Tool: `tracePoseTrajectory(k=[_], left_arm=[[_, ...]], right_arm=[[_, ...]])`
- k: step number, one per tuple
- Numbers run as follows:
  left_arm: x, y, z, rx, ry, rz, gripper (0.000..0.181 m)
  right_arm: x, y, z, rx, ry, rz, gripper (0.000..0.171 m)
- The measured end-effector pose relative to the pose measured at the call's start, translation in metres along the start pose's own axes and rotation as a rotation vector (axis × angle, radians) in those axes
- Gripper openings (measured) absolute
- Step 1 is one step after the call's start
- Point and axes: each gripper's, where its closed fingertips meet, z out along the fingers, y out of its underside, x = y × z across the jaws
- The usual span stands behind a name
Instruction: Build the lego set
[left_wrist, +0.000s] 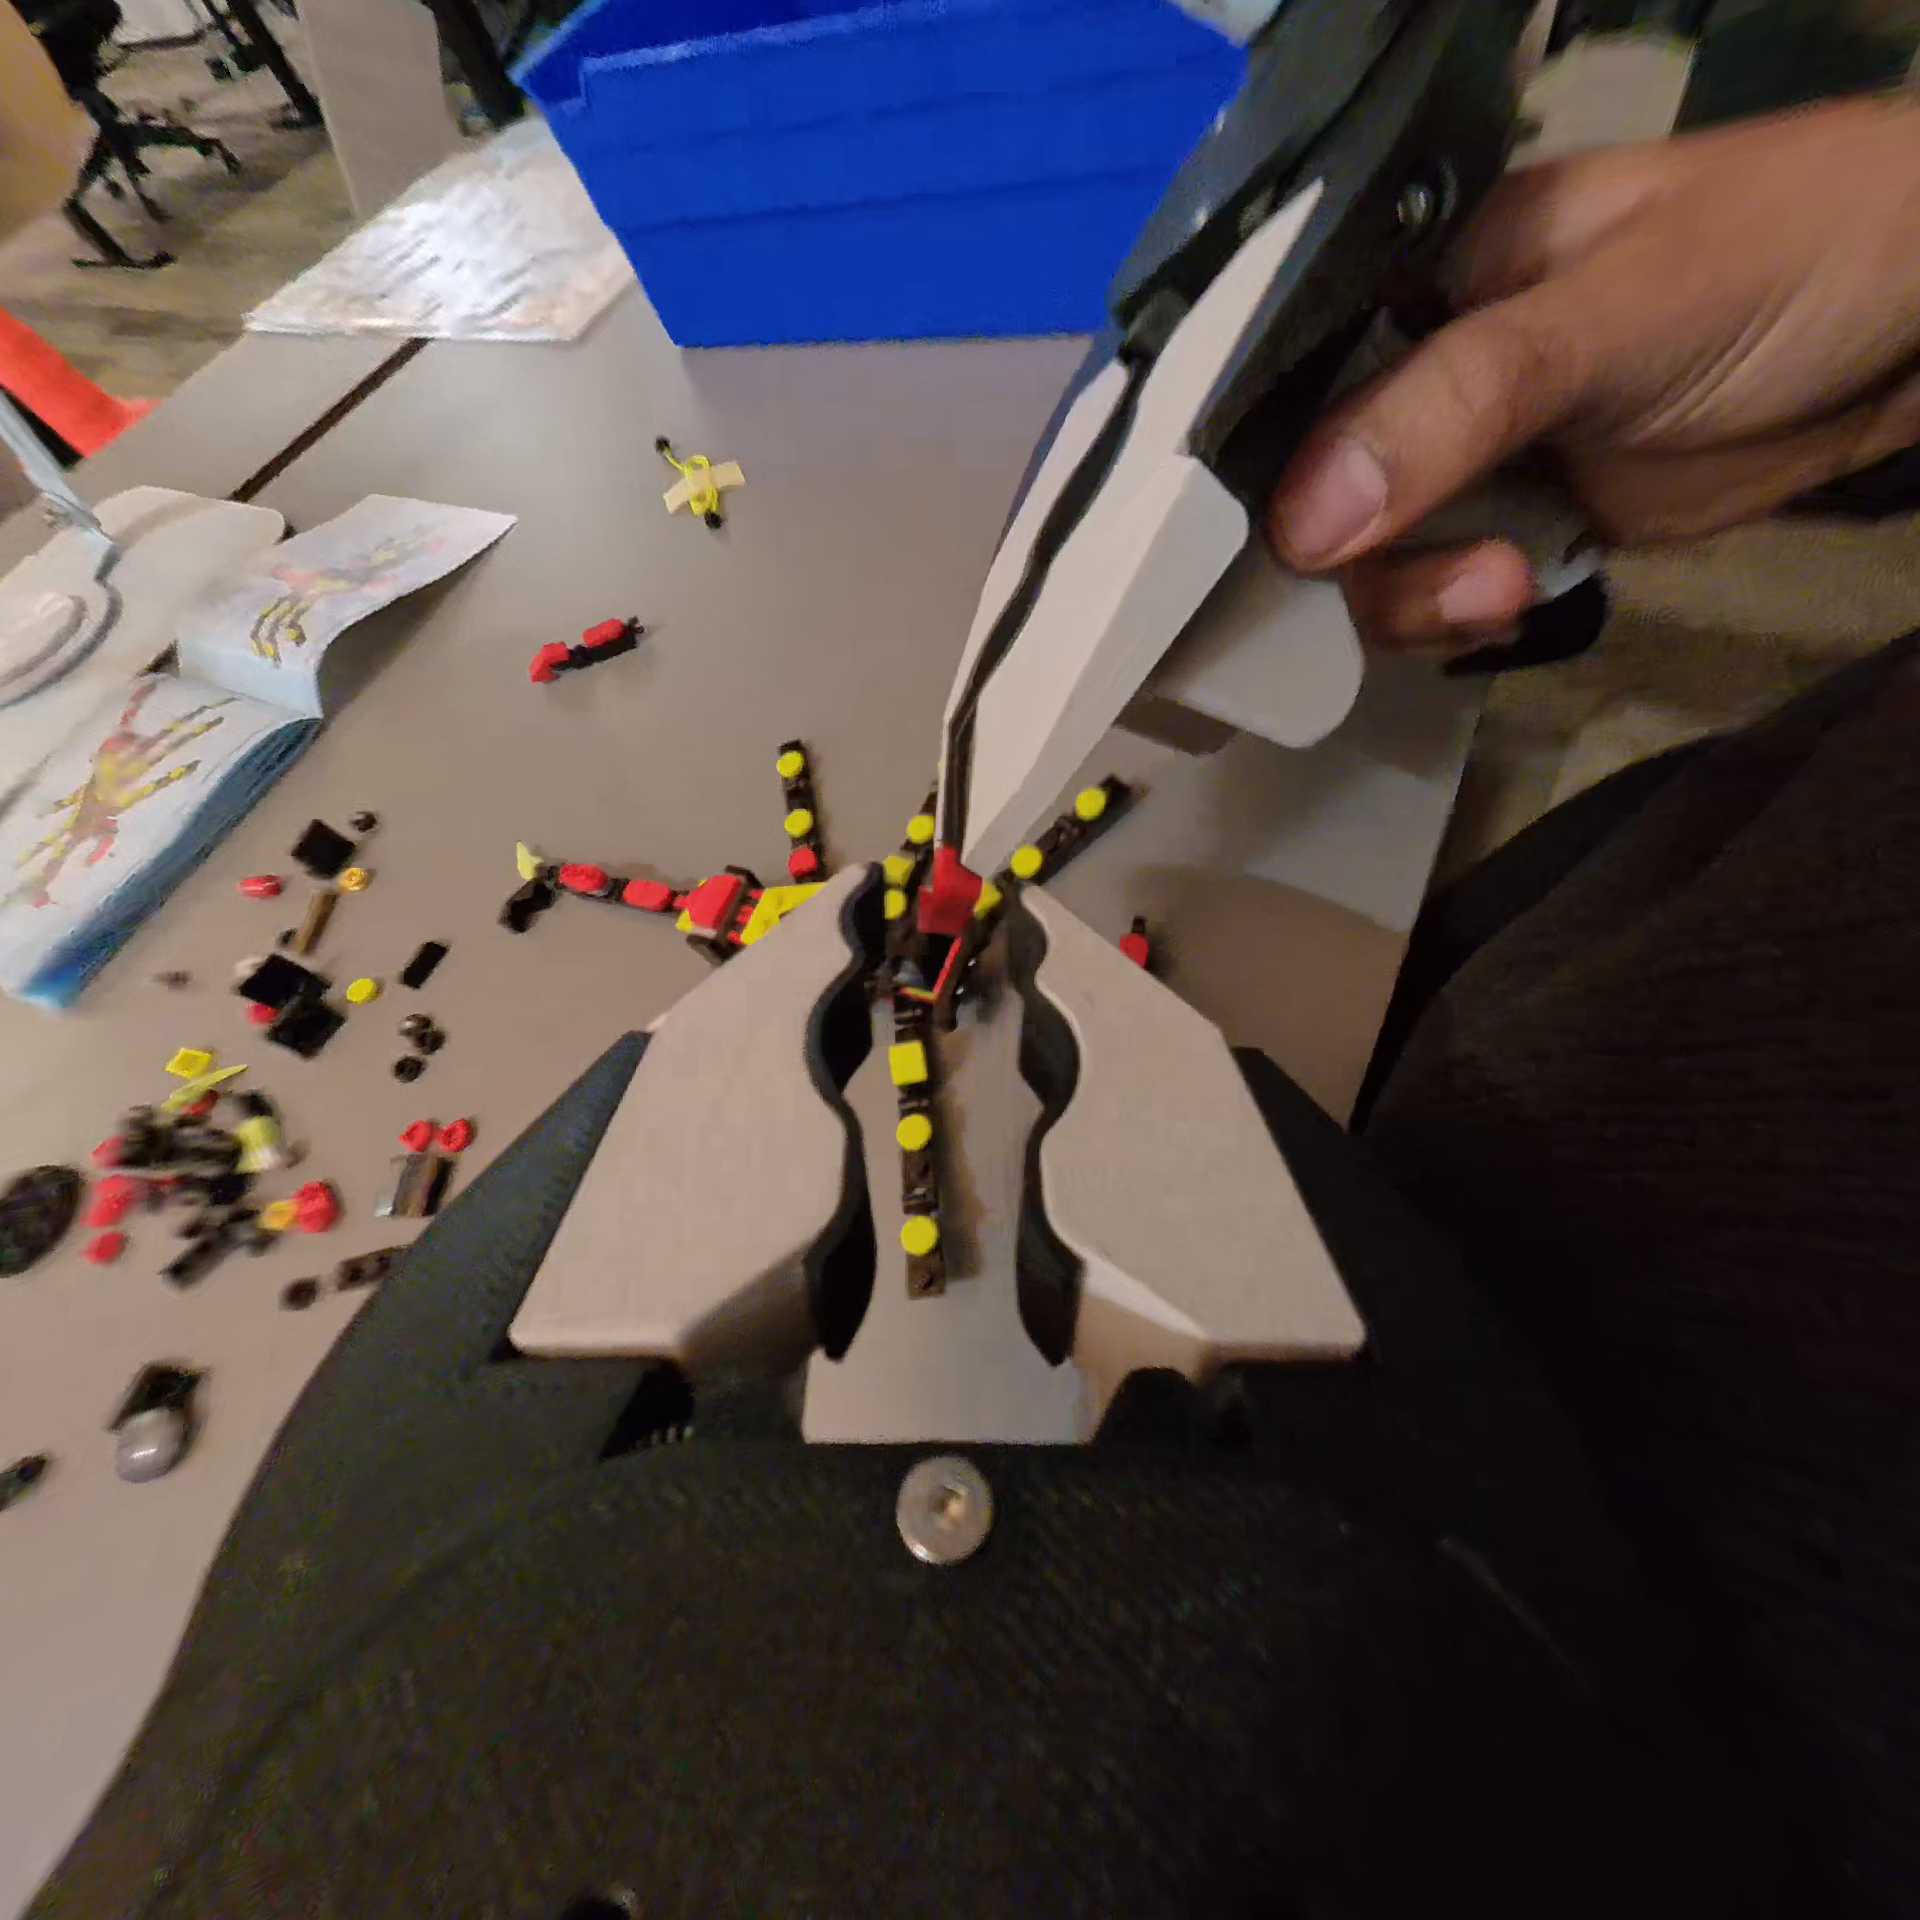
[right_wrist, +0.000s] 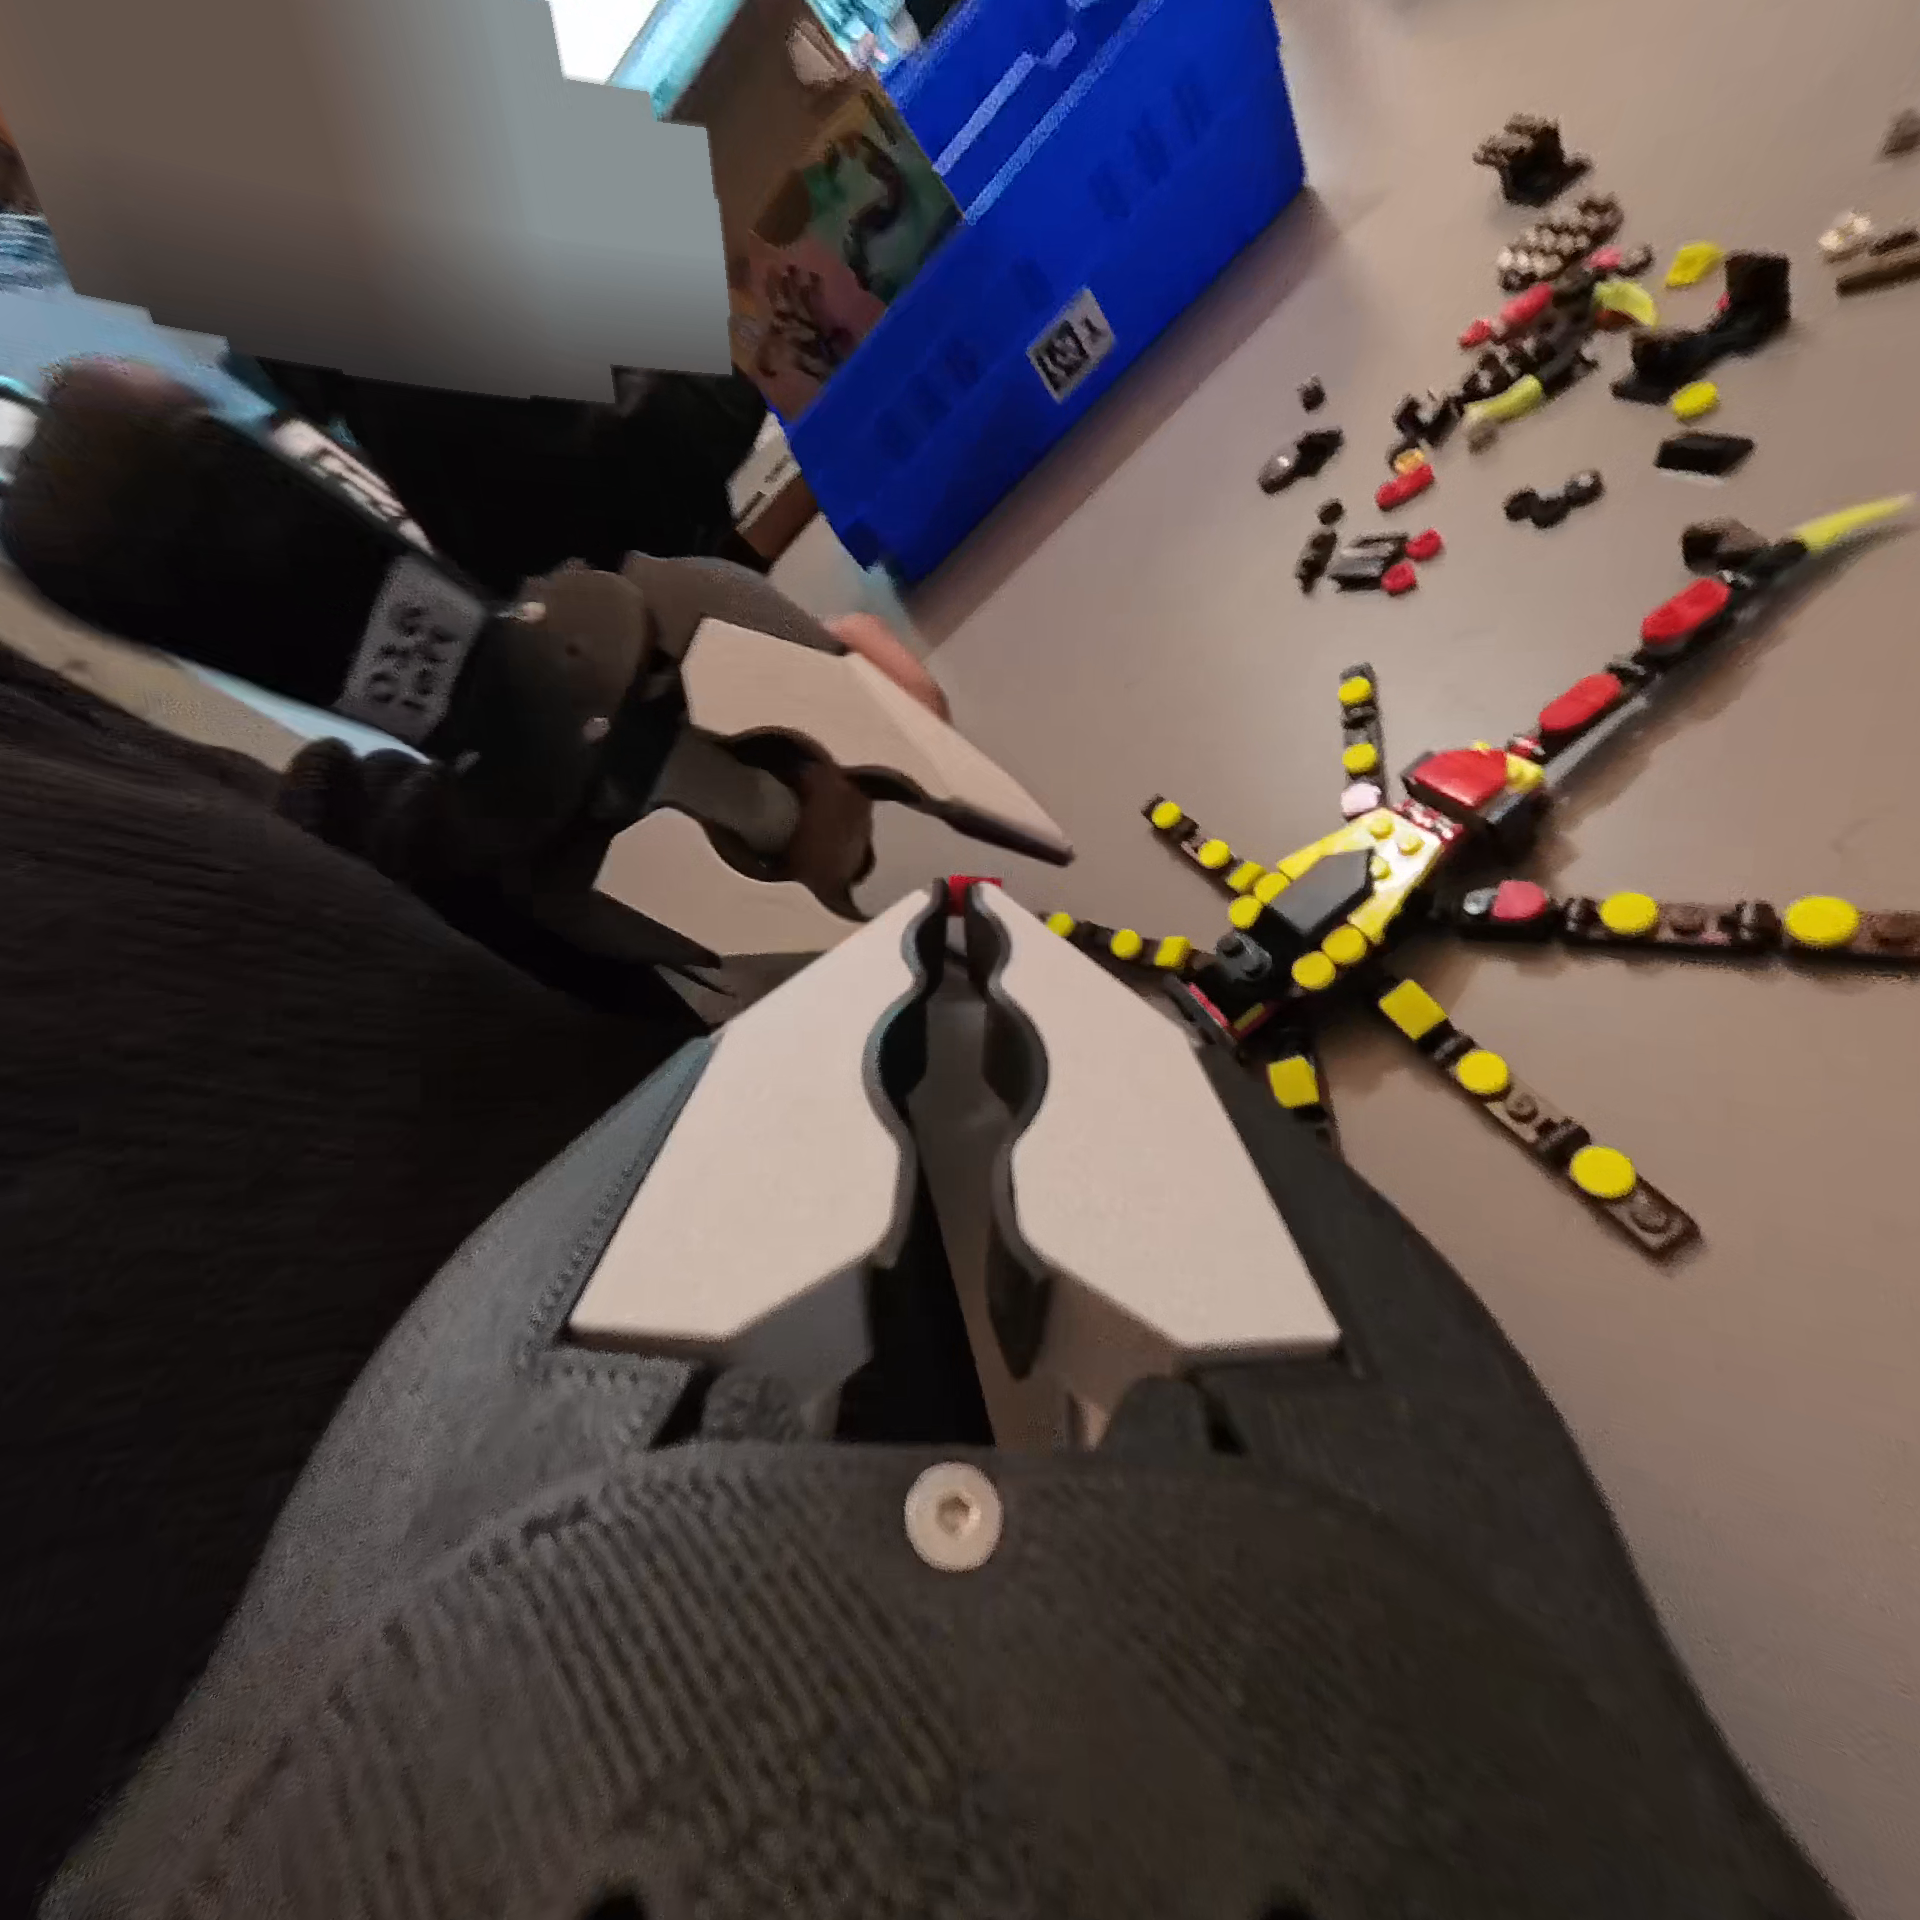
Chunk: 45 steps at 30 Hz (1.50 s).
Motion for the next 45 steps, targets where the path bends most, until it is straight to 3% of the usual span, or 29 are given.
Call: tracePoseTrajectory(k=[3,7,9,14,31,39,45], left_arm=[[0.01,-0.014,-0.01,0.116,0.189,-0.287,0.036],[0.007,-0.047,-0.039,0.375,0.548,-0.777,0.025],[0.004,-0.054,-0.049,0.454,0.644,-0.86,0.017],[0.019,-0.058,-0.051,0.434,0.7,-0.796,0.015],[0.011,-0.059,-0.058,0.497,0.779,-0.888,0.002],[0.008,-0.059,-0.058,0.505,0.774,-0.887,0.001],[0.006,-0.057,-0.058,0.498,0.763,-0.893,0.001]], right_arm=[[-0.017,-0.012,-0.008,0.066,-0.105,-0.075,0.001],[-0.042,-0.023,-0.019,0.143,-0.239,-0.185,0.0],[-0.049,-0.025,-0.021,0.158,-0.278,-0.201,0.0],[-0.054,-0.023,-0.017,0.168,-0.331,-0.16,0.0],[-0.055,-0.026,-0.022,0.201,-0.409,-0.09,0.0],[-0.052,-0.028,-0.021,0.208,-0.41,-0.064,0.001],[-0.043,-0.029,-0.024,0.195,-0.337,-0.102,0.012]])
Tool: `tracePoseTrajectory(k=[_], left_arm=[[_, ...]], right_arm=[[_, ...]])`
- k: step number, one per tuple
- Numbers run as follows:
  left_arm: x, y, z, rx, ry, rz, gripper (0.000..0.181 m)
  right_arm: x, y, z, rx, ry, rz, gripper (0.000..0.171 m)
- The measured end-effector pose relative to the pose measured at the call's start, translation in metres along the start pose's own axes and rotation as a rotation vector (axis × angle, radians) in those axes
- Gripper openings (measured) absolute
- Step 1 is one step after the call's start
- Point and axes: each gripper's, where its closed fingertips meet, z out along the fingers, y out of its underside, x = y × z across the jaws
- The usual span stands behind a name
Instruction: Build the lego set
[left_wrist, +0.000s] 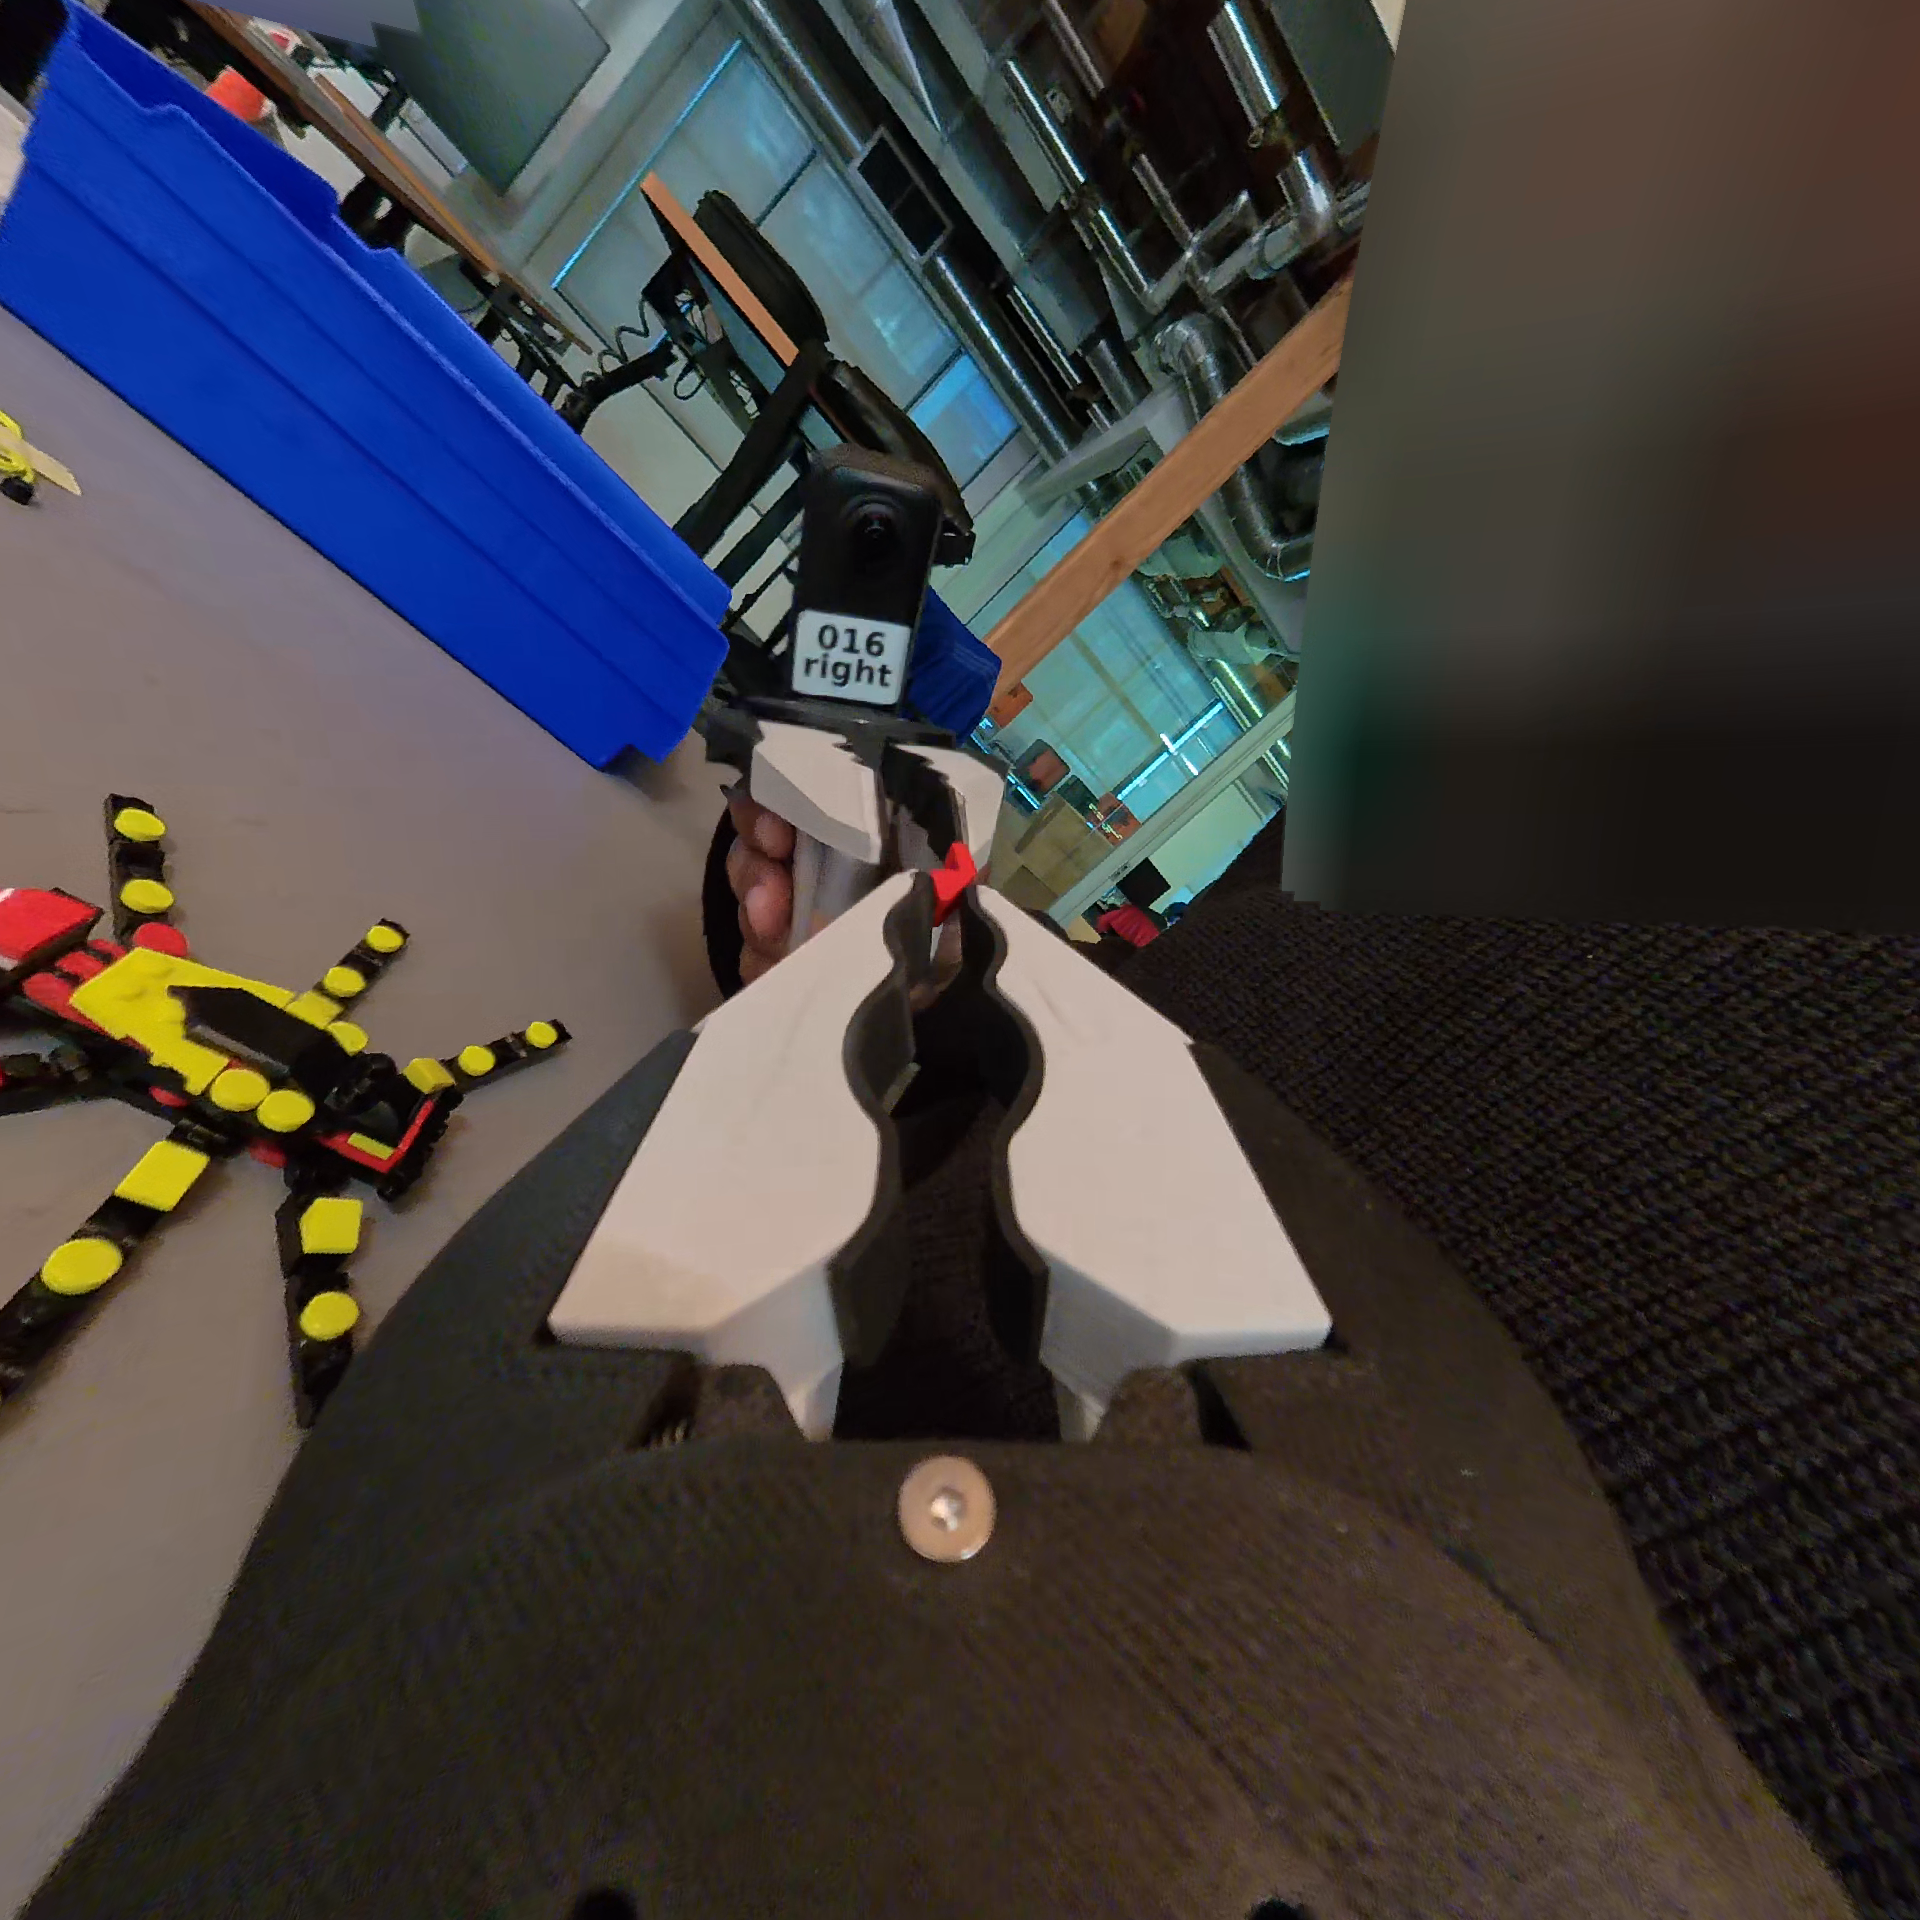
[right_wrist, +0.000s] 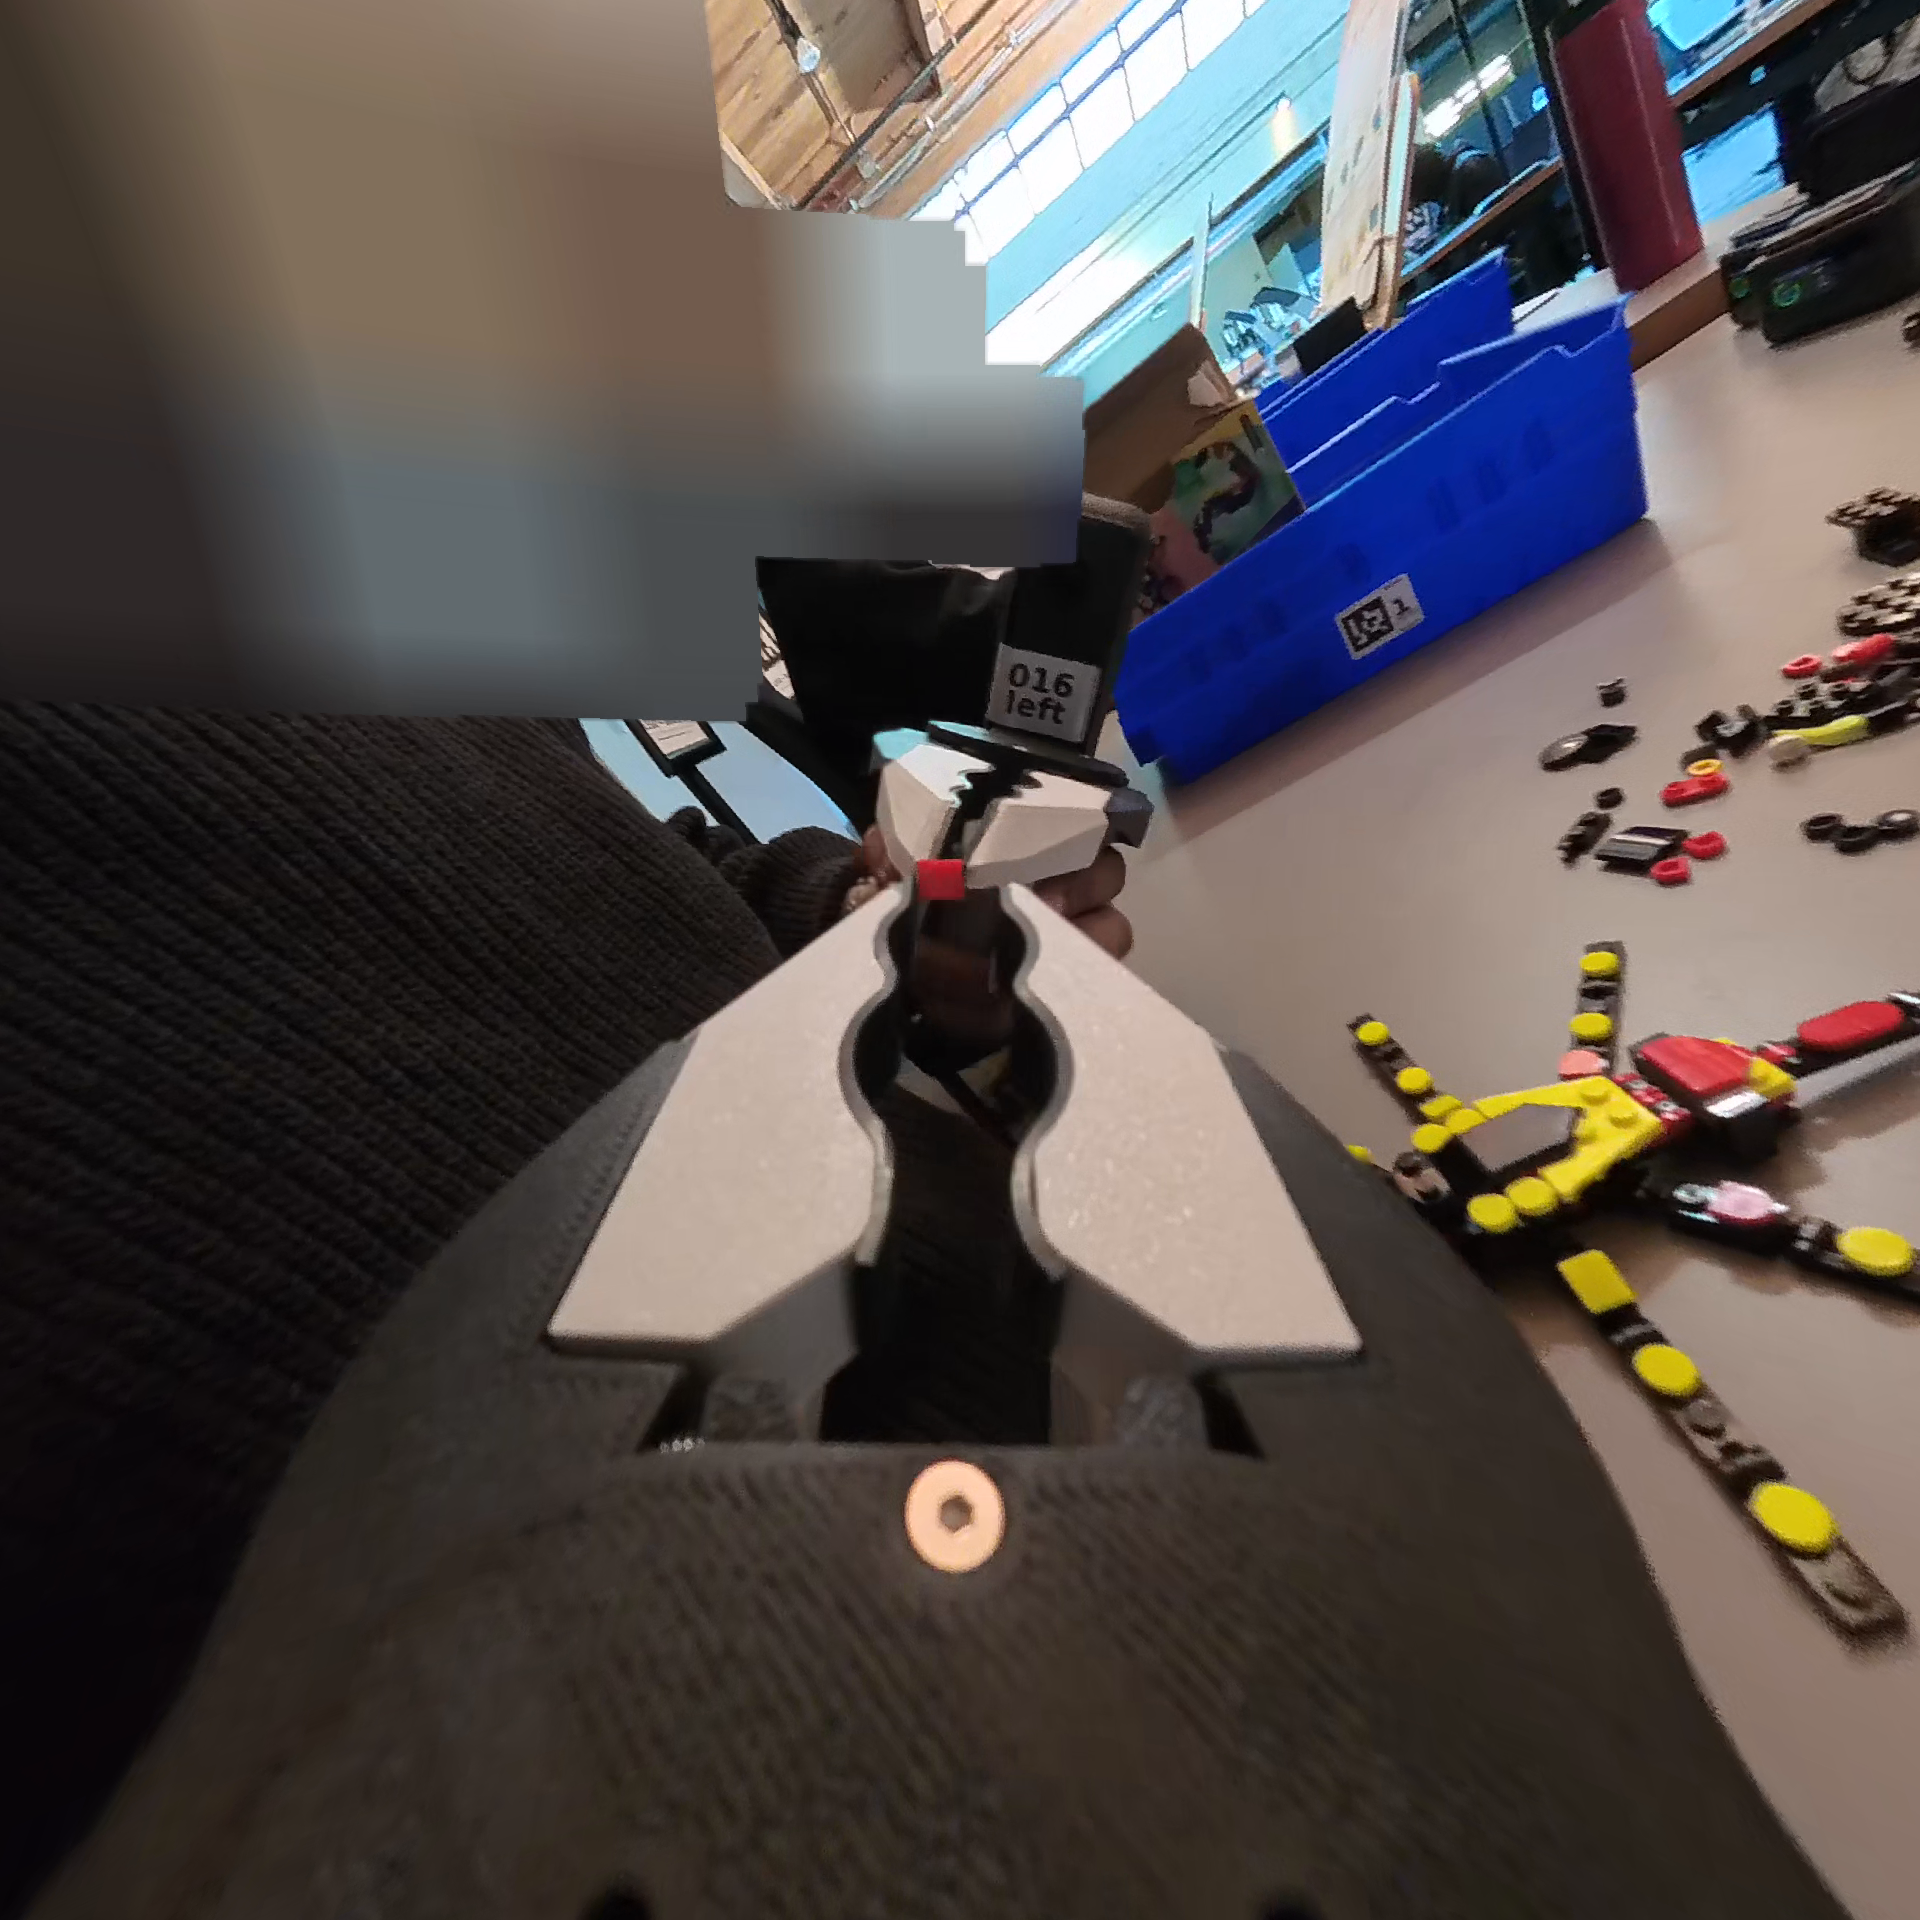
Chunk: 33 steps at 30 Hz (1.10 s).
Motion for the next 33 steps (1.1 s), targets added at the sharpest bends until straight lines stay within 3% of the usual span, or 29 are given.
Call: tracePoseTrajectory(k=[4,9,15,18,23,33], left_arm=[[-0.017,0.009,-0.006,-0.056,-0.089,-0.057,0.001],[-0.041,0.036,-0.013,-0.184,-0.215,-0.131,0.001],[-0.064,0.061,-0.017,-0.284,-0.32,-0.219,0.001],[-0.071,0.068,-0.02,-0.326,-0.371,-0.203,0.001],[-0.072,0.07,-0.02,-0.333,-0.37,-0.226,0.001],[-0.046,0.048,-0.015,-0.191,-0.144,-0.417,0.001]], right_arm=[[0.014,0.007,-0.012,-0.124,0.137,-0.156,0.015],[0.053,0.069,-0.03,-0.641,0.349,-0.473,0.018],[0.072,0.115,-0.032,-0.906,0.341,-0.588,0.021],[0.071,0.115,-0.026,-0.909,0.314,-0.61,0.007],[0.068,0.105,-0.021,-0.856,0.327,-0.71,0.006],[0.036,0.062,-0.007,-0.598,0.275,-0.842,0.006]])
